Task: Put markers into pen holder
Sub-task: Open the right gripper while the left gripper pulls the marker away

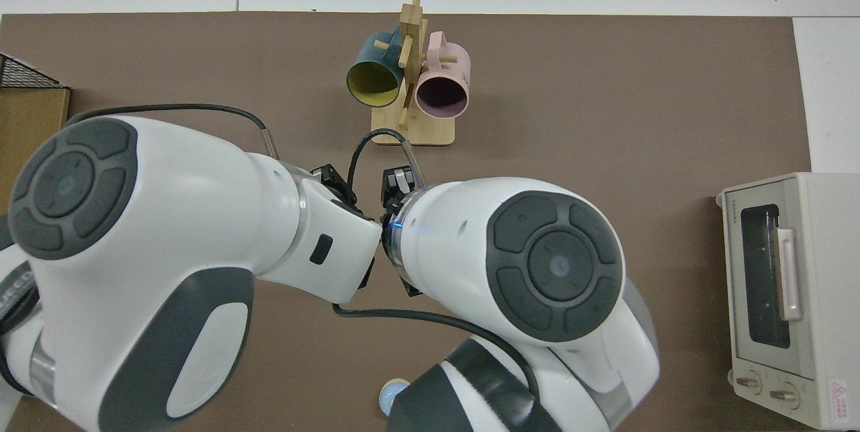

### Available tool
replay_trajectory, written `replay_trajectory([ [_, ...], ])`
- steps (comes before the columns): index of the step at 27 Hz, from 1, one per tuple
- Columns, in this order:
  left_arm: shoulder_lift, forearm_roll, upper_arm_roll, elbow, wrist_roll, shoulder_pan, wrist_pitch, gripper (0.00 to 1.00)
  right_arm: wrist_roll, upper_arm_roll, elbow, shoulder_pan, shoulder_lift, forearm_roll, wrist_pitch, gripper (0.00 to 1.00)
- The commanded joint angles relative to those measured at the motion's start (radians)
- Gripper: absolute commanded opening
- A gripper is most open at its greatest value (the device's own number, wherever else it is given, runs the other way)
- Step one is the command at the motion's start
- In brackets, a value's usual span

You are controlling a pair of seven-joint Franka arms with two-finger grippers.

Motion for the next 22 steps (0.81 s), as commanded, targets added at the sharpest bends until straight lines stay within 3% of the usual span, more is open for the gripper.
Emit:
replay_trajectory([
  [1, -0.013, 0.025, 0.009, -0.004, -0.007, 0.002, 0.019, 0.00, 0.007, 0.004, -0.017, -0.006, -0.009, 0.000, 0.003, 0.00],
  [9, -0.015, 0.048, 0.010, 0.003, -0.020, 0.005, 0.016, 0.00, 0.002, 0.004, -0.017, -0.007, -0.009, -0.002, 0.000, 0.00],
  [10, -0.016, 0.048, 0.010, 0.003, -0.020, 0.005, 0.016, 0.00, 0.002, 0.004, -0.017, -0.007, -0.009, -0.003, 0.000, 0.05],
  [13, -0.017, 0.065, 0.010, 0.003, -0.024, 0.011, 0.016, 0.00, 0.001, 0.004, -0.017, -0.010, -0.009, -0.005, 0.000, 0.49],
  [15, -0.017, 0.071, 0.010, 0.003, -0.026, 0.013, 0.016, 0.00, -0.001, 0.002, -0.017, -0.012, -0.009, -0.005, 0.000, 0.92],
  [16, -0.018, 0.074, 0.010, 0.003, -0.027, 0.015, 0.014, 0.00, -0.001, -0.001, -0.017, -0.012, -0.009, -0.006, 0.000, 1.00],
  [22, -0.017, 0.091, 0.024, 0.010, -0.034, 0.016, 0.016, 0.00, -0.109, -0.009, -0.017, -0.047, -0.014, -0.012, -0.034, 1.00],
])
